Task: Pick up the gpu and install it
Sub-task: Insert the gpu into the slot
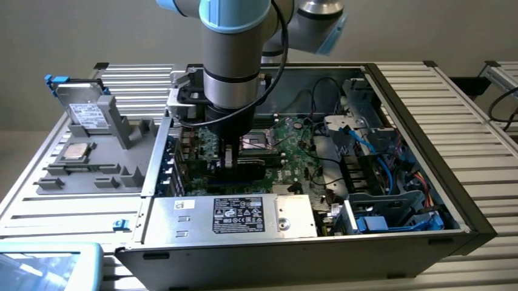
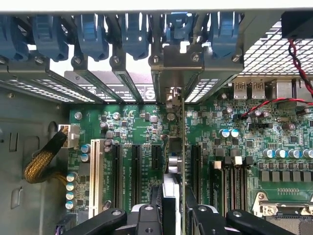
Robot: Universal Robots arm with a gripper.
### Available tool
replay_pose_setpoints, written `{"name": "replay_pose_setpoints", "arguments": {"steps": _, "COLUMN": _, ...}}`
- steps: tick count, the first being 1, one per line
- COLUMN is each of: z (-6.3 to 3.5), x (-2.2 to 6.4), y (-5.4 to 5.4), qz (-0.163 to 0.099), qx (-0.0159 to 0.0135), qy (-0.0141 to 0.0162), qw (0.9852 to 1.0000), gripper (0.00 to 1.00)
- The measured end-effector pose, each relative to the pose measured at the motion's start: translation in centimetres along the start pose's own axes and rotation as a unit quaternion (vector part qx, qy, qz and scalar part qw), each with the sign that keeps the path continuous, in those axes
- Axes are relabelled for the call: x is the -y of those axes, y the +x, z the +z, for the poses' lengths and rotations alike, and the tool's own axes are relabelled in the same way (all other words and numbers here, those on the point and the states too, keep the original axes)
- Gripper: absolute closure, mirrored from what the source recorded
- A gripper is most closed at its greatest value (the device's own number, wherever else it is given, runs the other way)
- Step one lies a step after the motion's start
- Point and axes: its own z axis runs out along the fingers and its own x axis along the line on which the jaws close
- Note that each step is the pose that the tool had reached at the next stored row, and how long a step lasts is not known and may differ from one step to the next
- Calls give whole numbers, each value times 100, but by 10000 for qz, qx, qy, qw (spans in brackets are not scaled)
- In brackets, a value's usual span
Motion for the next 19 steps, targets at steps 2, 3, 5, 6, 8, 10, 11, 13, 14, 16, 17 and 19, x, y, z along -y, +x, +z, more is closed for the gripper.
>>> {"name": "replay_pose_setpoints", "arguments": {"steps": 2, "z": 1, "x": 0, "y": 0, "qz": 1, "qx": 0, "qy": 0, "qw": 10000, "gripper": 71}}
{"name": "replay_pose_setpoints", "arguments": {"steps": 3, "z": 5, "x": 0, "y": 0, "qz": 0, "qx": 1, "qy": 1, "qw": 10000, "gripper": 71}}
{"name": "replay_pose_setpoints", "arguments": {"steps": 5, "z": 6, "x": -1, "y": 0, "qz": 0, "qx": 0, "qy": 0, "qw": 10000, "gripper": 71}}
{"name": "replay_pose_setpoints", "arguments": {"steps": 6, "z": 6, "x": -1, "y": 0, "qz": 0, "qx": 0, "qy": 0, "qw": 10000, "gripper": 71}}
{"name": "replay_pose_setpoints", "arguments": {"steps": 8, "z": 7, "x": -1, "y": 0, "qz": 0, "qx": 0, "qy": 0, "qw": 10000, "gripper": 71}}
{"name": "replay_pose_setpoints", "arguments": {"steps": 10, "z": 11, "x": -1, "y": 0, "qz": 0, "qx": 0, "qy": 0, "qw": 10000, "gripper": 71}}
{"name": "replay_pose_setpoints", "arguments": {"steps": 11, "z": 14, "x": -2, "y": 0, "qz": 0, "qx": 0, "qy": 0, "qw": 10000, "gripper": 71}}
{"name": "replay_pose_setpoints", "arguments": {"steps": 13, "z": 14, "x": -2, "y": 0, "qz": 0, "qx": -1, "qy": 0, "qw": 10000, "gripper": 71}}
{"name": "replay_pose_setpoints", "arguments": {"steps": 14, "z": 15, "x": -2, "y": 0, "qz": 0, "qx": -1, "qy": 0, "qw": 10000, "gripper": 71}}
{"name": "replay_pose_setpoints", "arguments": {"steps": 16, "z": 17, "x": -2, "y": 0, "qz": 0, "qx": 0, "qy": 0, "qw": 10000, "gripper": 71}}
{"name": "replay_pose_setpoints", "arguments": {"steps": 17, "z": 18, "x": -2, "y": 0, "qz": 0, "qx": -1, "qy": 0, "qw": 10000, "gripper": 71}}
{"name": "replay_pose_setpoints", "arguments": {"steps": 19, "z": 25, "x": -1, "y": 0, "qz": 0, "qx": 0, "qy": 0, "qw": 10000, "gripper": 71}}
